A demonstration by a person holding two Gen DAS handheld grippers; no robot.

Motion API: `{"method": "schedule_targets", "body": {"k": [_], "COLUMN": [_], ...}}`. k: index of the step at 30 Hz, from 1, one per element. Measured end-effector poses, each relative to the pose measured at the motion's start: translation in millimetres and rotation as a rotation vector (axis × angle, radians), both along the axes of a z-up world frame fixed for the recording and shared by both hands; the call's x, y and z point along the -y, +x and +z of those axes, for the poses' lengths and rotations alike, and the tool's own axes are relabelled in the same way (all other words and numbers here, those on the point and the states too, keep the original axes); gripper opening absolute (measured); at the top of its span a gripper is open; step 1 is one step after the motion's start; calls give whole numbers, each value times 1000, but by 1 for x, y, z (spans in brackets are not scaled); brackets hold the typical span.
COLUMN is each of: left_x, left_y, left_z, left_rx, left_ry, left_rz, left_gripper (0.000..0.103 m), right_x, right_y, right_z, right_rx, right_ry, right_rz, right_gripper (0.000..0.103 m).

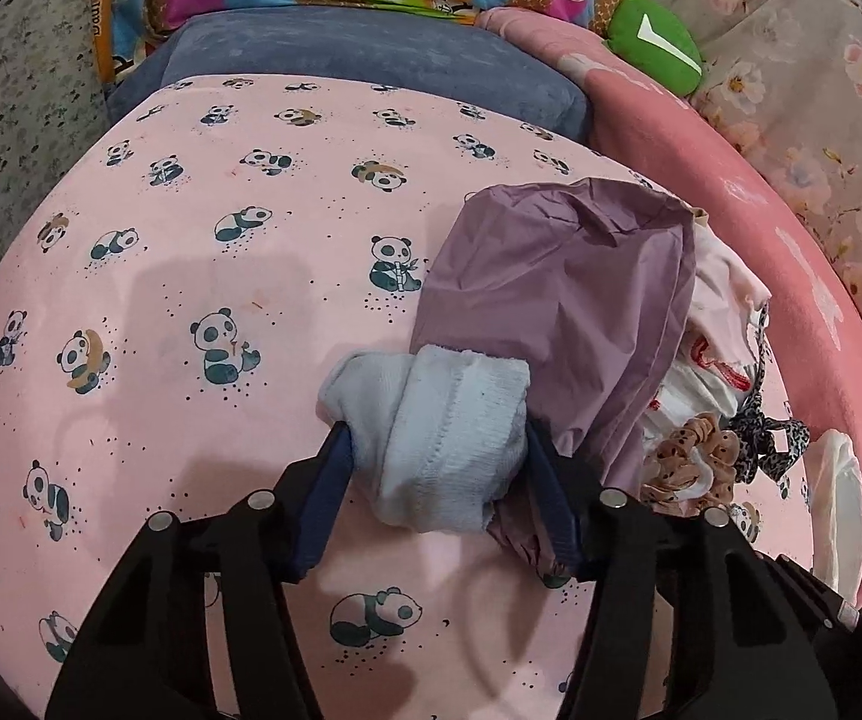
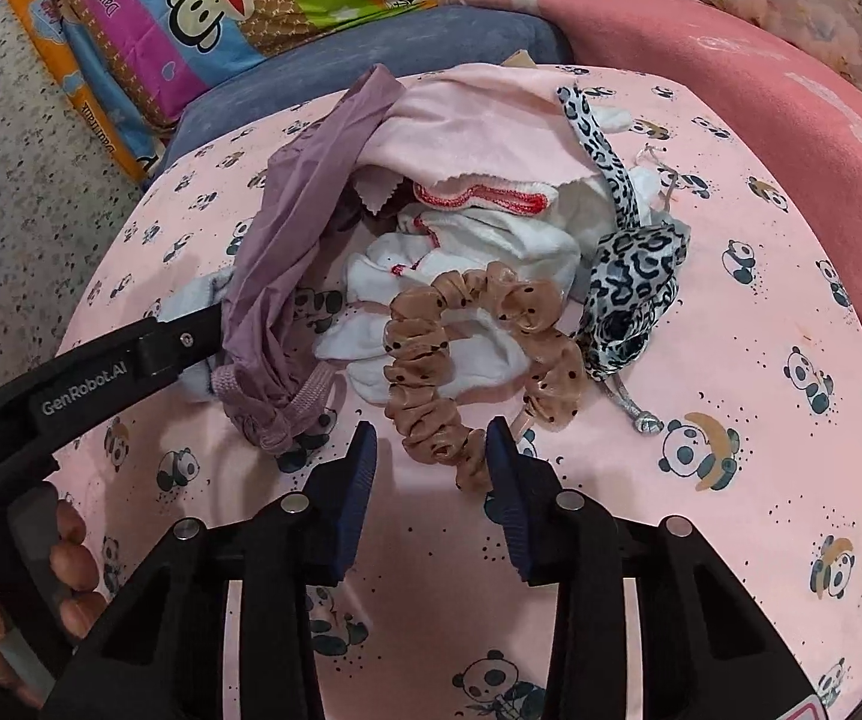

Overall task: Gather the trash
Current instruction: 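Grasp the grey-blue sock with the left tool while the right tool grasps the brown scrunchie, then carry the sock and scrunchie over the wastebasket and open both tools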

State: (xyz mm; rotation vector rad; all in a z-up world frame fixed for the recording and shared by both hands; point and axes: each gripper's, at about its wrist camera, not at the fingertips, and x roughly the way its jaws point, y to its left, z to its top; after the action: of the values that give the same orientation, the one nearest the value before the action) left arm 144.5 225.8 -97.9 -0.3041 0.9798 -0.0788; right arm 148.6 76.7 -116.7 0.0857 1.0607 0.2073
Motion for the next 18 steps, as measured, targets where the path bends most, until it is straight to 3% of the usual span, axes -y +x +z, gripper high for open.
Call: {"method": "schedule_targets", "body": {"k": [6,18], "left_x": [2,19], "left_y": [-5,-37], "left_z": [6,47], "left_rx": [10,65], "left_ry": [1,58], "left_rz": [10,24], "left_gripper": [40,37], "right_x": [3,25], "right_y": [0,-41], "right_z": [-3,32], "right_rx": [3,66], "right_ry": [-20,76], "right_rz": [27,39], "right_gripper": [11,9]}}
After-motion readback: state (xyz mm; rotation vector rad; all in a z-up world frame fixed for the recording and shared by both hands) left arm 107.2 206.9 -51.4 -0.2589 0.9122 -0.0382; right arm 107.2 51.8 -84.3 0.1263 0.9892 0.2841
